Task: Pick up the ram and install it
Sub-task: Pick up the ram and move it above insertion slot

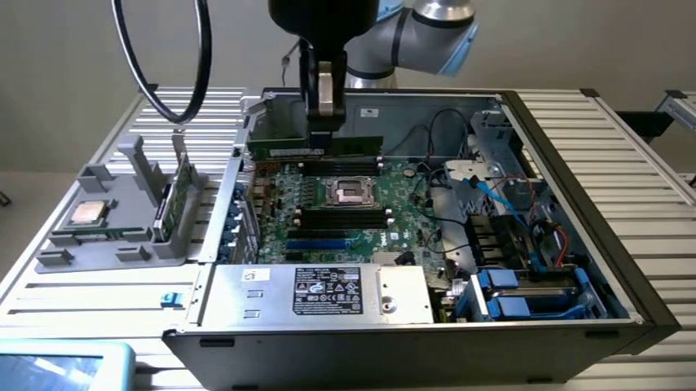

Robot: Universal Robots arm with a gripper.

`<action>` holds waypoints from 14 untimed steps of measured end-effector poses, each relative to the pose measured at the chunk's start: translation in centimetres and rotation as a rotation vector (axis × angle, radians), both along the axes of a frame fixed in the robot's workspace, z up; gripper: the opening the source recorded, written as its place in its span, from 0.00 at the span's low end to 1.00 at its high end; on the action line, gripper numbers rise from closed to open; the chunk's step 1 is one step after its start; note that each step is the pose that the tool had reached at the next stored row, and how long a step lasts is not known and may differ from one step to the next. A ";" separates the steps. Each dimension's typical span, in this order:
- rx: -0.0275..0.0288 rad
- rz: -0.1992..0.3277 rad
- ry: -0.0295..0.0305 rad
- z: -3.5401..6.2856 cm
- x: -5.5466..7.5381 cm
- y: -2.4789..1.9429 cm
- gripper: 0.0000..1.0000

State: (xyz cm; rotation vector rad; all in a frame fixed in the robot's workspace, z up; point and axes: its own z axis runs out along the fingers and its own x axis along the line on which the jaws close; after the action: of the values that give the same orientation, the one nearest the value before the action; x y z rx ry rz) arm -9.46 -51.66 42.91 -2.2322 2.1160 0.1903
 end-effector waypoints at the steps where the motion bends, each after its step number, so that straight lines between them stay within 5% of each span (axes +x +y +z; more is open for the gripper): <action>1: -0.0018 0.000 0.0001 -0.09 0.4 -0.01 0.11; 5: -0.0054 0.000 0.0003 -0.19 0.7 -0.01 0.11; 7: -0.0179 -0.001 0.0005 -0.25 0.8 -0.01 0.11; 9: -0.0234 -0.004 0.0005 -0.40 1.2 0.01 0.11; 14: -0.0268 -0.011 0.0006 -1.05 2.4 0.22 0.11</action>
State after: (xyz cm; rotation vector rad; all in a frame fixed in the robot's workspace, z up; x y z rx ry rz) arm -7.02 -51.44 41.86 -2.2343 2.1438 0.1631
